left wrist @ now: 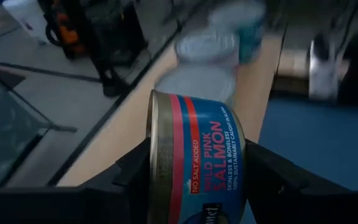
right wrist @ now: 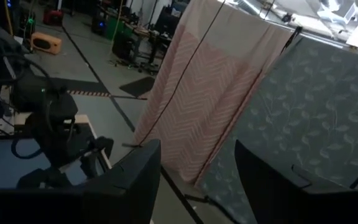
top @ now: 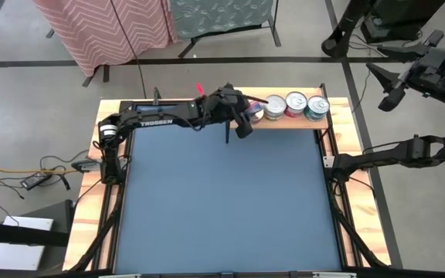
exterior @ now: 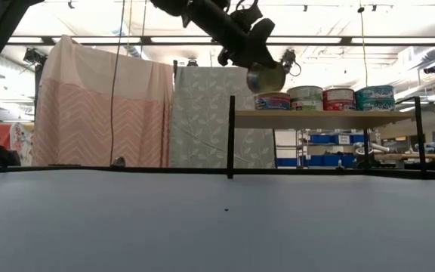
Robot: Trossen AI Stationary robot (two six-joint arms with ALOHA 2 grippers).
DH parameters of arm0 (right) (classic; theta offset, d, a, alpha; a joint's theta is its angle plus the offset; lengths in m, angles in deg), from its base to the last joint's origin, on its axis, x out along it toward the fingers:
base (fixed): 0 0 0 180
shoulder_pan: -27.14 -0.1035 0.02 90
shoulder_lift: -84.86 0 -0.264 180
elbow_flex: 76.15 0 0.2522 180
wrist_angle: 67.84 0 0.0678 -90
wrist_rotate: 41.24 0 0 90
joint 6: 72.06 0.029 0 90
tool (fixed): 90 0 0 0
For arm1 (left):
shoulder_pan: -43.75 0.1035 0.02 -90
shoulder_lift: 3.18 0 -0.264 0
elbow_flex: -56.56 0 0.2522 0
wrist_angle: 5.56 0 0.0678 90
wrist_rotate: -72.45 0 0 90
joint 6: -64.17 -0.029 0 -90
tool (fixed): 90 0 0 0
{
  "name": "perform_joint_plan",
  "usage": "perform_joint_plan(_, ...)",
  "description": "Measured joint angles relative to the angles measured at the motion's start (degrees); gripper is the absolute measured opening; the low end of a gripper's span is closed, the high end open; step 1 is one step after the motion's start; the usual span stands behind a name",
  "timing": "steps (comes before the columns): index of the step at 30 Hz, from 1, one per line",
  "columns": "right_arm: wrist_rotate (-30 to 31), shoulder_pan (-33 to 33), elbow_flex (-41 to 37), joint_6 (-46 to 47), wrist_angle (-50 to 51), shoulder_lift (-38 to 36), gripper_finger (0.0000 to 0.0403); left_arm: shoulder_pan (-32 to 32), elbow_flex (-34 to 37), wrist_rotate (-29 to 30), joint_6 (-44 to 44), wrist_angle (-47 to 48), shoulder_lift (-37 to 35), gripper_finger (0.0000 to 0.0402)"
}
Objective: Stack canned seafood by type on shelf
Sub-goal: Stack the blue-pink tuna can on top of the blue-pink tuna can on the shelf
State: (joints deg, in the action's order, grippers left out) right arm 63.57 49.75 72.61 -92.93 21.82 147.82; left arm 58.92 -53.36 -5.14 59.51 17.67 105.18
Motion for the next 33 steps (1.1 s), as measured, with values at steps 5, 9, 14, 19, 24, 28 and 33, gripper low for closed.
perform_joint_plan(5, 0.0, 0.0, 0.0, 0.4, 0.8, -0.3, 0.0217, -0.6, -2.8, 1.2, -5.9, 5.4, 0.0, 0.0205)
perform_joint_plan(9, 0.0, 0.0, 0.0, 0.4, 0.8, -0.3, 0.0217, -1.5, -3.7, 5.1, -9.3, 6.6, 0.0, 0.0205)
perform_joint_plan(14, -0.1, 0.0, 0.0, 0.4, 0.8, -0.3, 0.0217, -3.0, -4.1, 10.7, -14.1, 5.1, 0.0, 0.0205)
perform_joint_plan(19, -1.1, 0.0, 0.0, 0.9, 0.7, -0.3, 0.0217, -4.3, -4.1, 12.6, -19.0, 5.5, 0.6, 0.0205)
perform_joint_plan(24, -2.5, 0.0, 0.0, 1.7, 0.4, -0.3, 0.0217, -5.5, -3.9, 12.7, -21.1, 6.9, 2.7, 0.0205)
perform_joint_plan(28, -3.1, 0.0, 0.0, 1.8, 0.5, -0.3, 0.0217, -6.2, -4.1, 13.2, -21.6, 6.1, 3.9, 0.0205)
perform_joint_plan(33, -3.1, 0.0, 0.0, 1.9, 1.1, -0.3, 0.0217, -6.7, -4.1, 14.5, -23.6, 5.7, 4.5, 0.0206)
